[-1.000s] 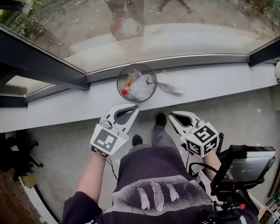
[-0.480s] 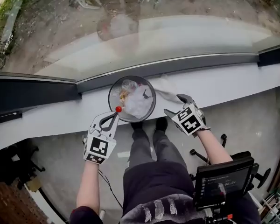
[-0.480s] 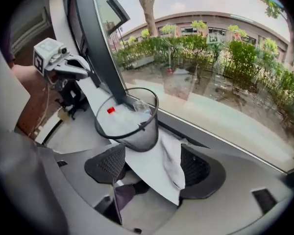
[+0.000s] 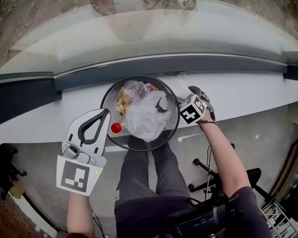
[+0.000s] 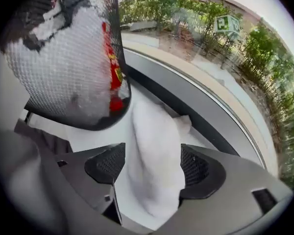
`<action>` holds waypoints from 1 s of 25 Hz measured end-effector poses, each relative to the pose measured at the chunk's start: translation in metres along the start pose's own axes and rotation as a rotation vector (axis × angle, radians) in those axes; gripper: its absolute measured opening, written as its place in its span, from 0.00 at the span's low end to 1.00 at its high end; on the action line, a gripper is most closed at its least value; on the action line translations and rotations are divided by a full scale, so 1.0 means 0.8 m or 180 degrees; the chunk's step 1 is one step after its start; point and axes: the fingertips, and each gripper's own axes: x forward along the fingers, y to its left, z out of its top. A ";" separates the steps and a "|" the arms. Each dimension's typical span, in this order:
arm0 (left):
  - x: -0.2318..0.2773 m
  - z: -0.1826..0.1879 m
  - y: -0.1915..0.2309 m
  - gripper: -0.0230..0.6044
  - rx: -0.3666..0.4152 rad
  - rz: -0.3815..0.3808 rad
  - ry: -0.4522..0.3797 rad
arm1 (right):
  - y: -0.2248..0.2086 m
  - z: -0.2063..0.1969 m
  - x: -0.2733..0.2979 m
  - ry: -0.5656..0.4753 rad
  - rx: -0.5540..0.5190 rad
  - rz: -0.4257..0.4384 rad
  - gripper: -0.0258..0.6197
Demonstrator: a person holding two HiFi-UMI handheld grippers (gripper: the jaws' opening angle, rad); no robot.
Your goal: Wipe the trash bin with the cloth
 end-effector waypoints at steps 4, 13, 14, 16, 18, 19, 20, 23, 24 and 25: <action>-0.010 -0.005 0.010 0.03 0.0066 -0.0110 -0.0055 | -0.011 -0.027 0.035 0.0278 -0.0041 -0.0114 0.55; 0.020 -0.013 0.035 0.14 0.0263 -0.0092 0.0048 | -0.002 -0.003 -0.032 -0.0298 0.0272 0.0213 0.14; 0.023 -0.015 0.035 0.16 0.0217 -0.0112 0.0087 | -0.003 0.013 -0.060 -0.0554 0.0462 0.0380 0.13; 0.027 -0.019 0.035 0.17 0.0086 -0.0160 0.0134 | -0.010 0.049 -0.119 -0.1101 0.0870 0.0743 0.13; 0.032 -0.026 0.037 0.17 -0.0025 -0.0206 0.0172 | -0.020 0.085 -0.167 -0.1572 0.1095 0.0978 0.14; 0.036 -0.032 0.038 0.17 -0.0057 -0.0227 0.0198 | -0.027 0.101 -0.183 -0.1756 0.1133 0.0997 0.13; 0.040 -0.038 0.040 0.17 -0.0077 -0.0254 0.0221 | -0.034 0.114 -0.193 -0.1889 0.1161 0.0988 0.14; 0.053 -0.059 0.043 0.18 -0.0134 -0.0411 0.0255 | -0.040 0.136 -0.195 -0.1954 0.1241 0.1047 0.14; 0.055 -0.063 0.042 0.19 -0.0220 -0.0465 0.0237 | -0.035 0.138 -0.190 -0.1890 0.1181 0.1051 0.14; 0.056 -0.064 0.042 0.19 -0.0340 -0.0493 0.0213 | -0.026 0.136 -0.185 -0.1801 0.1073 0.1056 0.14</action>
